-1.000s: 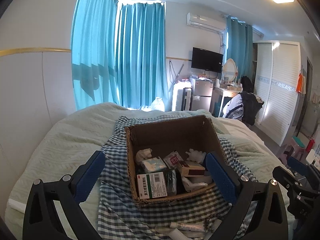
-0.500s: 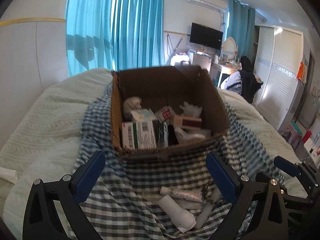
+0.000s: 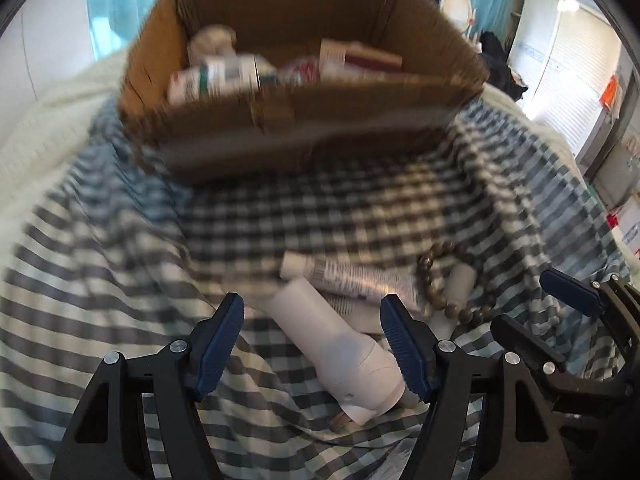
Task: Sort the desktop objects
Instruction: 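Pull both grippers back toward the hair dryer and bead bracelet, then grasp the white hair dryer with the left gripper while the right gripper grasps the bead bracelet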
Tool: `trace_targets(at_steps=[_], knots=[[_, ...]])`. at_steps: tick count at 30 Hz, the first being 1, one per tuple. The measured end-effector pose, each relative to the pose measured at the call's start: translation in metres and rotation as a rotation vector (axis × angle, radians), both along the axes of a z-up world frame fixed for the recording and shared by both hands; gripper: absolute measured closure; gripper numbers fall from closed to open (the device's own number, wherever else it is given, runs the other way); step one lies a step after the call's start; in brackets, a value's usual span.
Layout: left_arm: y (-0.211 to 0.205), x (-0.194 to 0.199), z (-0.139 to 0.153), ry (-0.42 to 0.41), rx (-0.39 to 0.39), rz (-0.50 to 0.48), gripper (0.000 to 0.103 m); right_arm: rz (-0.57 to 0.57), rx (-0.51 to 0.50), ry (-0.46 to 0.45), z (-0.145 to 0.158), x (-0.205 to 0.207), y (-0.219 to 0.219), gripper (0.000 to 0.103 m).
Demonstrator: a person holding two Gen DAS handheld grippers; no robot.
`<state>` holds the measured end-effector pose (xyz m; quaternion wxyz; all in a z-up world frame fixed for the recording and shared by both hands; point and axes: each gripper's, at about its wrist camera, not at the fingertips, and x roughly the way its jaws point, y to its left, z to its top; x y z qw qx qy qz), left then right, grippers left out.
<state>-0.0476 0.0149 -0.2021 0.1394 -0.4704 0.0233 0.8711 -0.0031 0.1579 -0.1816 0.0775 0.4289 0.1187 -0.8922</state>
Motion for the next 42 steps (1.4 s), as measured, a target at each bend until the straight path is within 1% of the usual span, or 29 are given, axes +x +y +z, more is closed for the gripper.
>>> trace_targets(at_steps=[3,7,10,12,13,14,16,17,18,19,20,23,25,28,30,33,35,38,40,42], knots=[[0.005,-0.004,-0.014,-0.052,-0.003,-0.004,0.029,0.019,0.017,-0.028,-0.009,-0.002,-0.002,0.044],[0.007,-0.008,-0.037,-0.156,0.020,-0.013,0.029,0.035,0.031,-0.076,-0.023,-0.010,-0.004,0.044],[0.007,-0.009,-0.045,-0.171,0.014,-0.029,0.032,0.039,0.057,-0.135,-0.039,-0.021,-0.008,0.044],[0.005,-0.007,-0.045,-0.170,0.021,-0.031,0.039,0.042,0.097,-0.157,-0.049,-0.024,-0.011,0.044],[0.005,-0.004,-0.044,-0.165,0.019,-0.034,0.046,0.047,0.110,-0.154,-0.050,-0.024,-0.013,0.044],[0.005,-0.002,-0.044,-0.161,0.018,-0.038,0.051,0.052,0.116,-0.150,-0.050,-0.024,-0.014,0.044],[0.007,0.004,-0.043,-0.154,0.013,-0.054,0.057,0.052,0.107,-0.149,-0.049,-0.024,-0.013,0.046],[0.008,0.007,-0.042,-0.149,0.006,-0.062,0.058,0.053,0.095,-0.155,-0.049,-0.024,-0.011,0.054],[0.009,0.010,-0.041,-0.141,-0.002,-0.070,0.058,0.054,0.091,-0.158,-0.048,-0.023,-0.010,0.072],[0.009,0.013,-0.040,-0.134,-0.006,-0.075,0.059,0.043,0.105,-0.154,-0.047,-0.022,-0.010,0.077],[0.011,0.016,-0.039,-0.130,-0.006,-0.076,0.059,0.044,0.109,-0.154,-0.047,-0.021,-0.011,0.079],[0.008,0.025,-0.033,-0.117,-0.001,-0.072,0.059,0.037,0.101,-0.136,-0.042,-0.018,-0.009,0.089],[0.003,0.031,-0.025,-0.093,-0.004,-0.064,0.059,0.024,0.054,-0.119,-0.034,-0.015,-0.001,0.092],[-0.005,0.038,-0.011,-0.058,0.003,-0.050,0.059,0.004,-0.019,-0.095,-0.024,-0.010,0.010,0.092],[-0.009,0.043,-0.001,-0.031,0.006,-0.044,0.059,-0.001,-0.050,-0.077,-0.020,-0.007,0.011,0.092],[-0.018,0.041,0.017,0.008,0.016,-0.035,0.059,-0.014,-0.089,-0.032,-0.009,0.000,0.017,0.092],[-0.023,0.031,0.026,0.037,0.016,-0.030,0.059,-0.021,-0.112,0.004,-0.001,0.006,0.017,0.092],[-0.026,0.034,0.038,0.106,0.008,0.008,0.059,-0.034,-0.136,0.050,0.011,0.011,0.018,0.092],[-0.029,0.038,0.049,0.150,0.012,0.021,0.059,-0.044,-0.141,0.068,0.017,0.014,0.017,0.092],[-0.033,0.040,0.059,0.177,0.016,0.018,0.059,-0.052,-0.152,0.091,0.021,0.017,0.016,0.092]])
